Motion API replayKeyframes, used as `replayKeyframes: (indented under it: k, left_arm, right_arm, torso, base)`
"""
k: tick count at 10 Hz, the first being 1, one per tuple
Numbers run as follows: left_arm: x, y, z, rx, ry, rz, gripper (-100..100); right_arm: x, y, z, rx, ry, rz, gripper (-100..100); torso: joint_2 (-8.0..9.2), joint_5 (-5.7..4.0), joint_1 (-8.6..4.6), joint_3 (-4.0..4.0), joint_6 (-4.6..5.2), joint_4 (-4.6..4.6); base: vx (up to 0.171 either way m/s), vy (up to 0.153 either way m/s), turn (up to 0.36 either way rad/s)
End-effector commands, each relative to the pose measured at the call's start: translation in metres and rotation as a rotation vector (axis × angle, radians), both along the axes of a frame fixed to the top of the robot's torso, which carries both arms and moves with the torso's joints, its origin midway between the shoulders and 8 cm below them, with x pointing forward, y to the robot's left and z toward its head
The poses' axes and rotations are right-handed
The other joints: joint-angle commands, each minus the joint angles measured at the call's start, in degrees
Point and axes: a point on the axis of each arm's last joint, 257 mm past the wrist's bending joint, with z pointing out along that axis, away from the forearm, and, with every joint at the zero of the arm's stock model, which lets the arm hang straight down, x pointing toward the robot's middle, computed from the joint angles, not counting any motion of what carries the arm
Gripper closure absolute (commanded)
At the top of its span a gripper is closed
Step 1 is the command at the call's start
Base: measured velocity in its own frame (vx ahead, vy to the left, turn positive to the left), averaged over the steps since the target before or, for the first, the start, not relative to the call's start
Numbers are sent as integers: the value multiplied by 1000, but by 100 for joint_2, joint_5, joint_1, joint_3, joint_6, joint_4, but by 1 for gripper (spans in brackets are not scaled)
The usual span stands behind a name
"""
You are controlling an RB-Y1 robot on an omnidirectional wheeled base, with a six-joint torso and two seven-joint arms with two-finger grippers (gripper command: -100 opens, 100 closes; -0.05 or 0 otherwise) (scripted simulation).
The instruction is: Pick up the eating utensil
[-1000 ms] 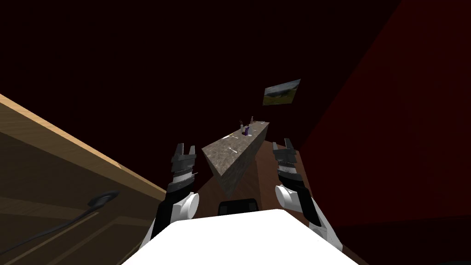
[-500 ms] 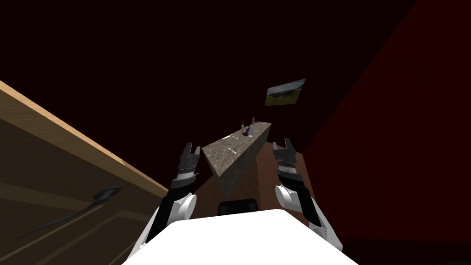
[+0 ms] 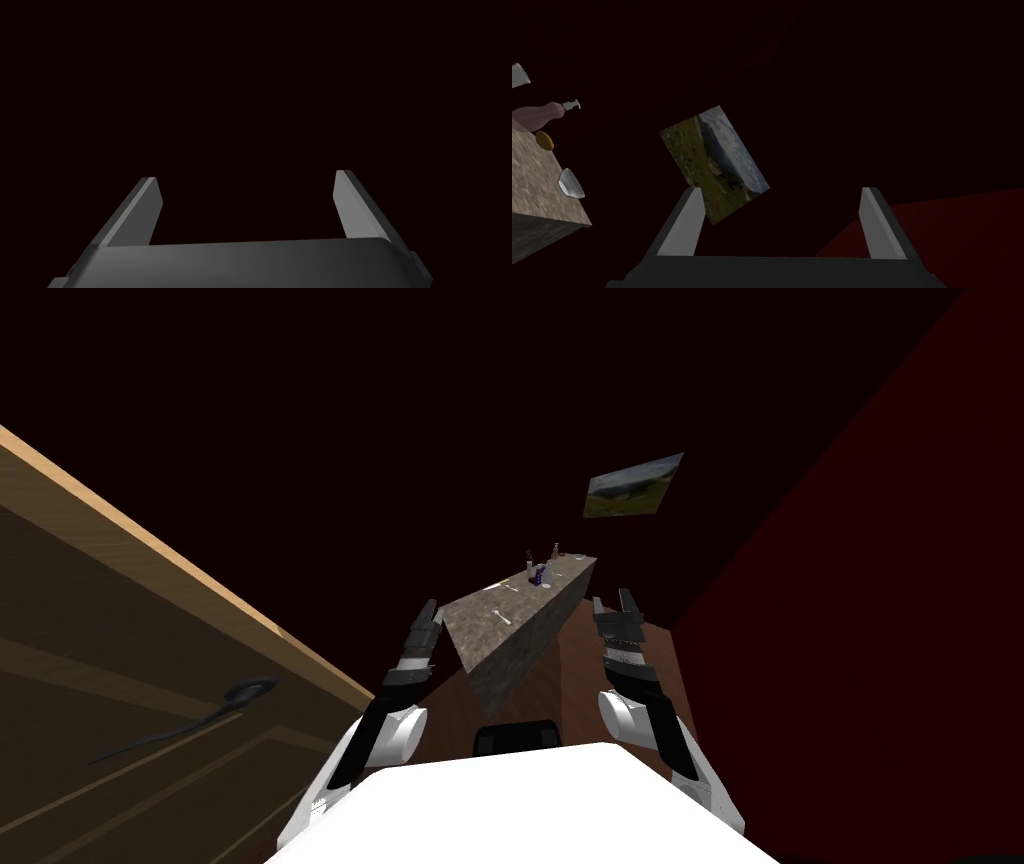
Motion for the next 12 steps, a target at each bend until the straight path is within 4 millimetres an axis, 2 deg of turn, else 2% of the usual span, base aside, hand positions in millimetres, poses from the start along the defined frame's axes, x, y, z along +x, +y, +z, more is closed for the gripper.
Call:
replayKeyframes:
  k: [1, 12]
  left_arm:
    - [7, -1, -8, 20, 35, 3, -100]
    - [51, -3, -80, 219, 299, 37, -100]
  right_arm:
    - [0, 0, 0, 0, 0, 0, 0]
    - [0, 0, 0, 0, 0, 0, 0]
  torso:
    - [0, 0, 0, 0, 0, 0]
    - [5, 3, 20, 3, 2, 1]
  base:
    - [22, -124, 70]
    - [11, -111, 93]
